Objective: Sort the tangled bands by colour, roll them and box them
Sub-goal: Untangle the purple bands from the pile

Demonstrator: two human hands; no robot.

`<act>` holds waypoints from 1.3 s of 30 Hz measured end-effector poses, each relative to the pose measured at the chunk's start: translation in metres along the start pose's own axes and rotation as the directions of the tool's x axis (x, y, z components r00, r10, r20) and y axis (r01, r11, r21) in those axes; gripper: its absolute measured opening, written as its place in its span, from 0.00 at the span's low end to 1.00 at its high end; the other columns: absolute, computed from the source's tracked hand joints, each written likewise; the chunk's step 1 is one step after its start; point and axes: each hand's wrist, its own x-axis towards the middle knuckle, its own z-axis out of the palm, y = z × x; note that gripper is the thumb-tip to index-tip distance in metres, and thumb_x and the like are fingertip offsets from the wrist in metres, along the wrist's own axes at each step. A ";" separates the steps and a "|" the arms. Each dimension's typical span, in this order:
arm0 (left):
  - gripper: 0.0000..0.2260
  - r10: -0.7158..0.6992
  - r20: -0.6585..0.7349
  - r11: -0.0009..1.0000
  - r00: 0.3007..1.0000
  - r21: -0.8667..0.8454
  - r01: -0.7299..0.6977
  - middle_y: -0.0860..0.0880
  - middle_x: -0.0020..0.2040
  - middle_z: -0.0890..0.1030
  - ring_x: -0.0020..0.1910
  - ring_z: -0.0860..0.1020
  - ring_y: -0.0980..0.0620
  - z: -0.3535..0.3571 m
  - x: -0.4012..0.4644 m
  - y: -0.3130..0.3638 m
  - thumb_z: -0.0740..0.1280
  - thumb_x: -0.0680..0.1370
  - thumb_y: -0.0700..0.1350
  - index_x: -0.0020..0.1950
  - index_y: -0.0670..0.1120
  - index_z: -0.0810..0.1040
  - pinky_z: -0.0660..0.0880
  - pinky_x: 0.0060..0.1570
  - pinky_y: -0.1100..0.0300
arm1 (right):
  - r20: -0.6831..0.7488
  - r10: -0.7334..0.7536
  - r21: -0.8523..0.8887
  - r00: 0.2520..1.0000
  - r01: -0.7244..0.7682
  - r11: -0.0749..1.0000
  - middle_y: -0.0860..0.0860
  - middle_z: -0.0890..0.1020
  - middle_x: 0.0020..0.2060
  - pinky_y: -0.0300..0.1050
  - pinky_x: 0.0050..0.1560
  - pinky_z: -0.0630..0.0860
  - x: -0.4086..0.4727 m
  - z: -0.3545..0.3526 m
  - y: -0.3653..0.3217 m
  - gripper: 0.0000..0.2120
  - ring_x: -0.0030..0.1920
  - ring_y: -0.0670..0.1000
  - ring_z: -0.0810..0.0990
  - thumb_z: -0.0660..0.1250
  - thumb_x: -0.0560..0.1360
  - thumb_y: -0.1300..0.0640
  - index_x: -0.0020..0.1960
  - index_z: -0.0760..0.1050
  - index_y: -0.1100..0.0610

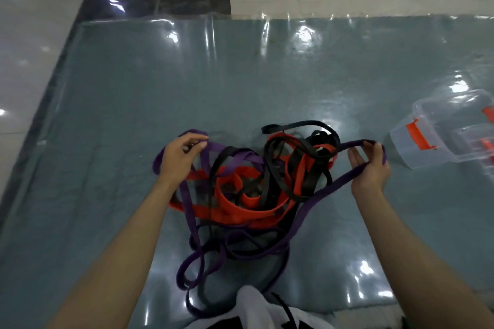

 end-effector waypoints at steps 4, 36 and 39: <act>0.10 -0.048 -0.048 0.998 0.998 -0.028 0.047 0.64 0.48 0.86 0.48 0.82 0.65 -0.007 -0.002 0.003 0.76 0.79 0.43 0.50 0.60 0.85 0.75 0.50 0.66 | 0.036 0.028 0.065 0.999 -0.031 0.997 0.54 0.88 0.48 0.54 0.55 0.85 -0.004 -0.011 -0.007 0.08 0.53 0.59 0.89 0.70 0.83 0.56 0.55 0.81 0.61; 0.65 -0.505 0.568 0.862 0.650 0.373 0.343 0.45 0.86 0.42 0.84 0.49 0.35 0.237 0.064 0.106 0.71 0.59 0.82 0.82 0.65 0.34 0.57 0.79 0.34 | 0.423 0.413 -0.860 0.806 0.501 -0.096 0.53 0.83 0.63 0.61 0.67 0.75 0.052 -0.005 0.015 0.27 0.66 0.59 0.79 0.64 0.82 0.55 0.80 0.67 0.40; 0.65 -0.480 0.623 0.866 0.618 0.448 0.220 0.42 0.86 0.46 0.84 0.52 0.35 0.267 0.057 0.117 0.77 0.61 0.75 0.83 0.64 0.35 0.60 0.77 0.32 | 0.538 0.381 -0.839 0.752 0.519 0.163 0.52 0.80 0.69 0.59 0.70 0.75 0.042 -0.004 0.026 0.23 0.69 0.54 0.78 0.62 0.84 0.61 0.79 0.70 0.51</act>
